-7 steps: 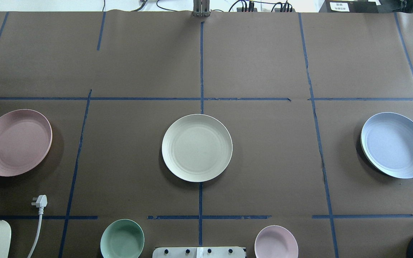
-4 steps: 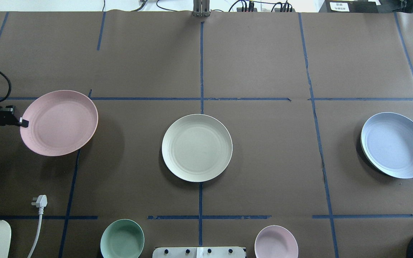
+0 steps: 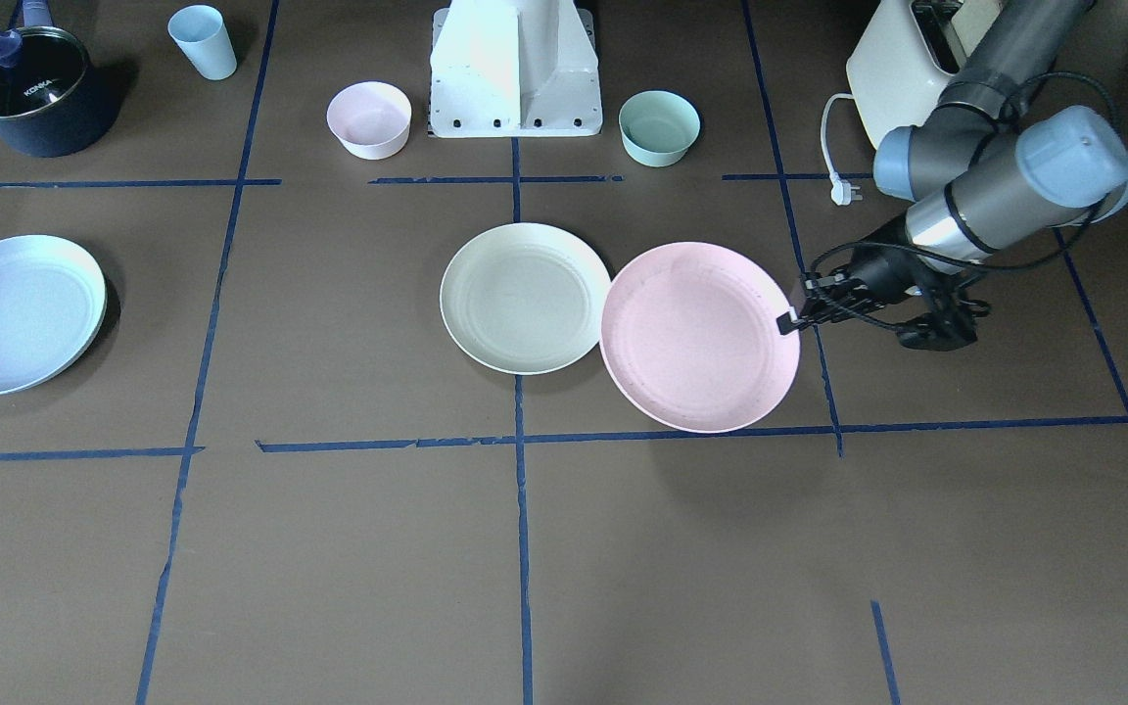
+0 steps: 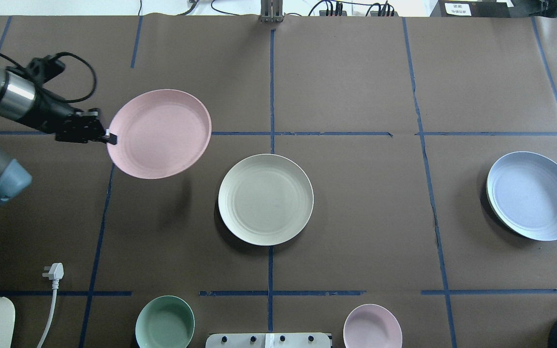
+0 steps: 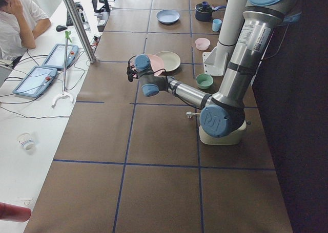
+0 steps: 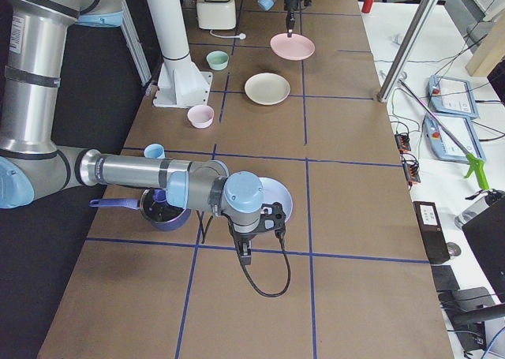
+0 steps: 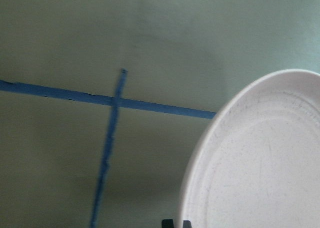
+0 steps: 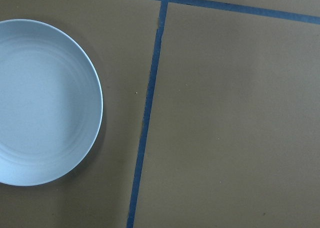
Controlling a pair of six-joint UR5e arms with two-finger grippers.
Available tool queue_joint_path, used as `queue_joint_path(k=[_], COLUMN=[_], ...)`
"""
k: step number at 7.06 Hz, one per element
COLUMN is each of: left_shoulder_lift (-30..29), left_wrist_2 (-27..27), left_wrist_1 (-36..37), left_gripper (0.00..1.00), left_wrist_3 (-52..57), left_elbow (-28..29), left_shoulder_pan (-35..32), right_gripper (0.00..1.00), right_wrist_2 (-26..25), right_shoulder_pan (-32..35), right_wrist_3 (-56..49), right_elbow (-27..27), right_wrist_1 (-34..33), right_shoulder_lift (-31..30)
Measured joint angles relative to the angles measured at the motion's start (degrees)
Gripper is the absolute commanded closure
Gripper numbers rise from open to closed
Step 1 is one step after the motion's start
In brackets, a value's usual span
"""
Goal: Stack three plates with pink and blue
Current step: 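Lift the pink plate with the left gripper and carry it over the cream plate, then lower the pink plate onto the cream plate, release, and withdraw the left arm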
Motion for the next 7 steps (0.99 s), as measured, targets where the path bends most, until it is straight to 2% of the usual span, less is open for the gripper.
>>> queue_joint_path(k=[4,6,7], left_shoulder_lift=[-4.33,-5.45,-5.90], left_wrist_2=[16.86,19.13,19.30], left_wrist_1=[11.01,11.82,12.01], left_gripper=[1.00,0.99,0.72], left_wrist_3=[-1.95,-2.03,-2.03], left_elbow=[-5.83,-5.55,-5.34], left_shoulder_pan=[16.81,19.94,20.30], right_gripper=[0.00,0.00,0.00], right_wrist_2=[-0.08,-0.09,-0.09], right_shoulder_pan=[0.00,0.00,0.00], right_wrist_3=[0.01,-0.13,-0.15], right_elbow=[-0.19,-0.26,-0.27], right_wrist_1=[-0.06,-0.09,-0.09], right_shoulder_lift=[0.00,-0.09,-0.14])
